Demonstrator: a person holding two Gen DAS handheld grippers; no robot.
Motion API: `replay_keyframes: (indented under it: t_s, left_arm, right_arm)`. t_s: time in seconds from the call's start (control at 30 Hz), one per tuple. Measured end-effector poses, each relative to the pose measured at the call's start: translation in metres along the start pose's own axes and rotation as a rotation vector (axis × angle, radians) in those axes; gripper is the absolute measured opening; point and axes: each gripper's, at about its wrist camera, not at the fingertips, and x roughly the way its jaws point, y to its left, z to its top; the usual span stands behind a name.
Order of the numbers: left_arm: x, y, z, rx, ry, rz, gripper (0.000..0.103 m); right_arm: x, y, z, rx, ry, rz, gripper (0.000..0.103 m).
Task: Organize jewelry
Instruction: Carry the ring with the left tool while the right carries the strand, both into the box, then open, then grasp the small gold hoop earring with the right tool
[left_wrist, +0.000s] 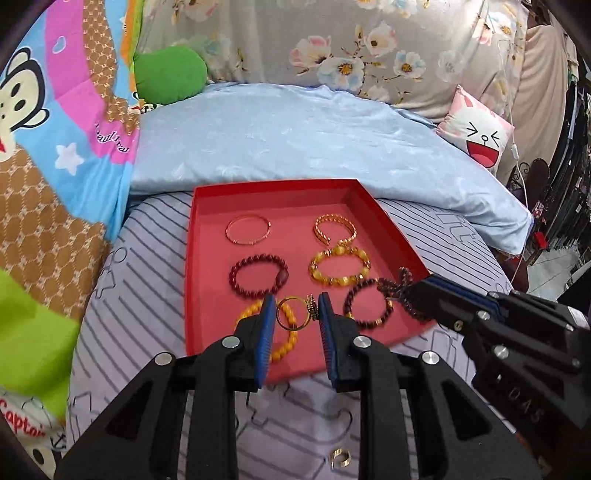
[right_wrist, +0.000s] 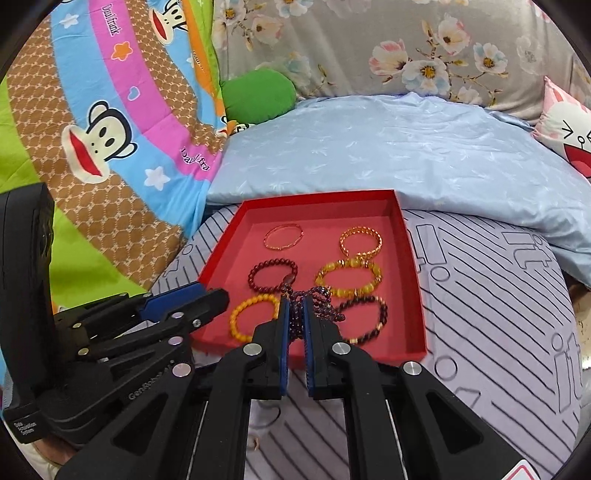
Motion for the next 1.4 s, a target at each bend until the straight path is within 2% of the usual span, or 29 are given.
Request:
replay_keyframes:
  t_s: [0.3,0.53,0.6,0.73,0.83,1.03,1.3,1.4]
  left_arm:
    - [0.042,0.009,0.017,-0.012,0.026,0.008,0.023]
    - [0.057,0.012,0.021,-0.025,0.042,0.009,0.023]
    - [0.059,0.014,0.021,-0.039,0.041,0.001,0.024]
    - [0.051,0.013,0.019,-0.045,0.026,0.017,0.040]
    - [0.041,0.013,0.013,-0.043,0.022,0.020,0.040]
    - [0.016,0.012,-0.009,-0.050,0.033,0.020,0.040]
    - [-0.016,-0.002,-0.054,-0.040,0.058,0.032,0.041]
    - [-0.020,-0.007,-0.071,-0.031,0.077,0.037,0.042]
  right_arm:
    - [0.046,-0.008,0.011,0.005,0.035,-0.009,0.007]
    - [0.060,-0.012,0.014,0.020,0.043,-0.017,0.008]
    - [0.059,-0.012,0.014,0.024,0.042,-0.022,0.012]
    - [0.046,-0.013,0.014,0.025,0.025,-0.028,0.014]
    - [0.032,-0.015,0.010,0.031,0.015,-0.031,0.017]
    - [-0.002,-0.024,-0.007,0.062,0.007,-0.034,0.017]
    - [-0.041,-0.021,-0.049,0.030,0.026,-0.075,0.017]
    - [-0.050,-0.028,-0.070,0.055,0.051,-0.085,0.020]
